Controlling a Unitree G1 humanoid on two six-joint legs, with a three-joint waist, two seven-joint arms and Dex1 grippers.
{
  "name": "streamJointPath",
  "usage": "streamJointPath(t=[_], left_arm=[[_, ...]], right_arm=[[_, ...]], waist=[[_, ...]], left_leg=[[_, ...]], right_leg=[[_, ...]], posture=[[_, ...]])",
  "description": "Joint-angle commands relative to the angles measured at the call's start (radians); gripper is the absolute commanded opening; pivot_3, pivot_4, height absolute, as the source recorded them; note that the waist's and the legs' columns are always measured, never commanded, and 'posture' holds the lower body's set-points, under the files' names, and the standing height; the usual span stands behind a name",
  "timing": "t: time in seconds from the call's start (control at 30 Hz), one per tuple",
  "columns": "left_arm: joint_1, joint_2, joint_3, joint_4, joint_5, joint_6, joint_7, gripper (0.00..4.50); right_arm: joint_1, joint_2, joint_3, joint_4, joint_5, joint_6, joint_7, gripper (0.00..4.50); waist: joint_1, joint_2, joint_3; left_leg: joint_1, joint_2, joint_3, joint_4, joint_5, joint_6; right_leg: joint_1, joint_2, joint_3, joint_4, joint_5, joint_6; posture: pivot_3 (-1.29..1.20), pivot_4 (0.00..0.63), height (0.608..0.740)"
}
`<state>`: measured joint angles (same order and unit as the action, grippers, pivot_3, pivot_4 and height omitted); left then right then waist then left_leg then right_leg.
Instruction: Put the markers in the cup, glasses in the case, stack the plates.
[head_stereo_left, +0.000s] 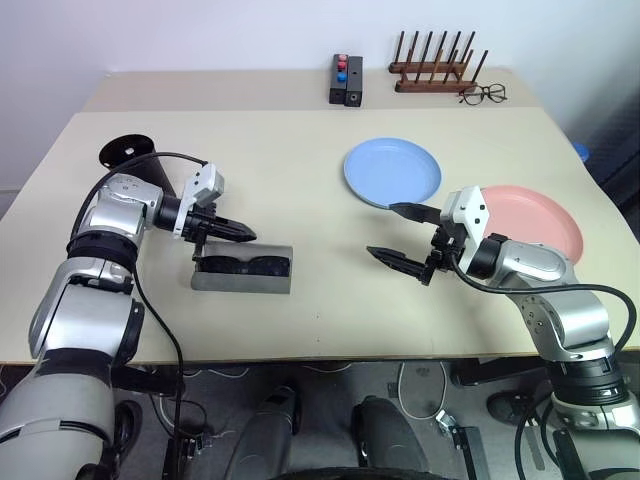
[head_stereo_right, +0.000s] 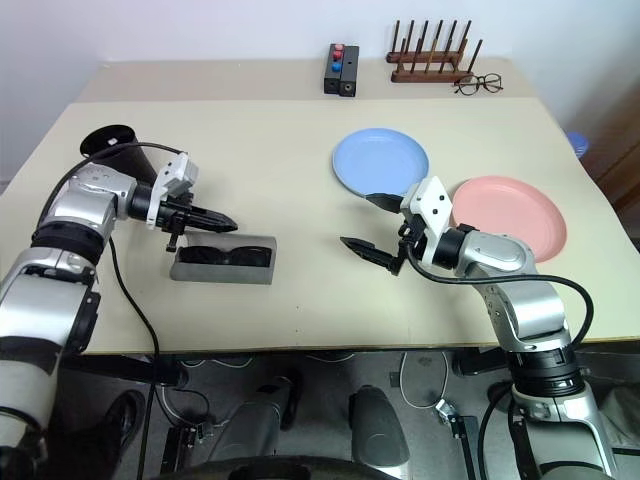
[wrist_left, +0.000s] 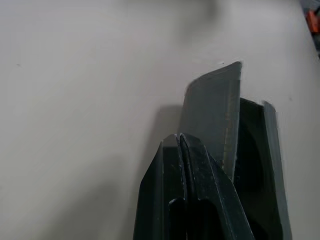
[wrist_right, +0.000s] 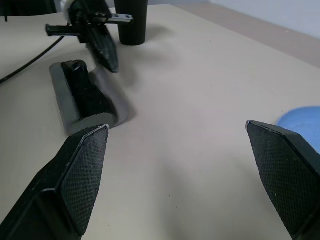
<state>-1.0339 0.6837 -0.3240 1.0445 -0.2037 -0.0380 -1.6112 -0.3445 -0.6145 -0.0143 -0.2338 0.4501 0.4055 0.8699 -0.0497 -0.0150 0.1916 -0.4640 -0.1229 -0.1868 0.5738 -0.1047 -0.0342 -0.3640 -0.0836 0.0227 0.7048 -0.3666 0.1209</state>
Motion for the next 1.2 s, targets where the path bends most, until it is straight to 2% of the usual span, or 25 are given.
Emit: streamJointPath(t=[0.03, 0.23, 0.43, 0.53, 0.67, 0.77, 0.9, 1.0, 1.2], left_arm=[[0.07, 0.052, -0.063, -0.114, -0.083, 0.003, -0.003, 0.01], [0.121, 0.114, -0.096, -0.237, -0.164, 0.031, -0.003, 0.01], [0.239, 0.256, -0.156, -0.531, -0.282, 0.173, -0.003, 0.01], [0.312, 0.301, -0.149, -0.614, -0.284, 0.167, -0.003, 0.01], [0.267, 0.216, -0.023, -0.56, -0.295, 0.237, 0.009, 0.01], [0.188, 0.143, 0.106, -0.549, -0.355, 0.362, 0.1, 0.01], [0.17, 0.122, 0.253, -0.628, -0.457, 0.535, 0.145, 0.01], [0.152, 0.092, 0.335, -0.668, -0.497, 0.59, 0.19, 0.87], [0.144, 0.001, 0.366, -0.786, -0.501, 0.637, 0.263, 3.93]], right_arm=[[-0.017, -0.002, -0.013, -0.027, -0.003, -0.018, -0.002, 4.5], [-0.017, -0.002, -0.013, -0.018, -0.014, -0.027, 0.002, 4.5], [-0.026, -0.002, -0.016, -0.003, -0.018, -0.025, 0.001, 4.5], [-0.025, -0.001, -0.012, 0.003, -0.025, -0.034, 0.004, 4.5], [-0.034, 0.008, -0.006, 0.016, -0.033, -0.041, 0.006, 4.5], [-0.055, 0.019, -0.026, 0.047, -0.05, -0.075, -0.017, 4.5], [-0.151, 0.075, -0.129, 0.154, -0.055, -0.123, -0.166, 4.5], [-0.217, 0.062, -0.139, 0.275, -0.146, -0.138, -0.275, 4.5], [-0.227, -0.055, -0.125, 0.343, -0.226, -0.036, -0.278, 4.5]], waist=[[0.0, 0.001, -0.001], [0.005, 0.001, -0.001], [0.003, 0.001, -0.001], [0.005, 0.002, -0.001], [0.015, 0.002, -0.001], [0.027, 0.001, 0.0], [0.014, 0.001, 0.0], [0.006, 0.001, 0.0], [0.008, 0.001, 0.0]], left_leg=[[0.001, 0.0, 0.0, 0.0, 0.0, 0.0], [0.002, 0.0, 0.0, 0.0, 0.0, 0.0], [0.001, 0.0, 0.0, -0.001, 0.0, 0.0], [0.002, 0.0, 0.0, -0.002, 0.0, 0.0], [0.002, 0.0, 0.0, -0.002, 0.0, 0.0], [0.001, 0.0, 0.0, 0.0, 0.0, 0.0], [0.0, 0.0, 0.001, -0.001, 0.0, 0.0], [0.001, 0.0, 0.001, -0.003, 0.0, 0.0], [0.001, 0.0, 0.001, -0.003, 0.0, 0.0]], right_leg=[[0.0, -0.001, 0.0, 0.0, 0.0, 0.0], [-0.002, -0.001, 0.001, 0.0, 0.0, 0.0], [-0.003, -0.002, 0.001, 0.0, 0.0, -0.001], [-0.003, -0.002, 0.002, -0.001, 0.0, -0.001], [-0.003, -0.002, 0.002, -0.001, 0.0, -0.001], [-0.003, -0.002, 0.0, -0.002, 0.0, -0.001], [-0.004, -0.003, 0.002, -0.003, 0.0, -0.001], [-0.003, -0.002, 0.001, -0.003, 0.0, -0.001], [-0.001, -0.002, 0.001, -0.003, 0.0, 0.0]], posture=[[0.0, 0.15, 0.738], [0.0, 0.15, 0.738], [0.0, 0.15, 0.738], [0.0, 0.15, 0.738], [0.0, 0.15, 0.738], [0.0, 0.15, 0.738], [0.0, 0.15, 0.738], [0.0, 0.15, 0.738], [0.0, 0.15, 0.738]])
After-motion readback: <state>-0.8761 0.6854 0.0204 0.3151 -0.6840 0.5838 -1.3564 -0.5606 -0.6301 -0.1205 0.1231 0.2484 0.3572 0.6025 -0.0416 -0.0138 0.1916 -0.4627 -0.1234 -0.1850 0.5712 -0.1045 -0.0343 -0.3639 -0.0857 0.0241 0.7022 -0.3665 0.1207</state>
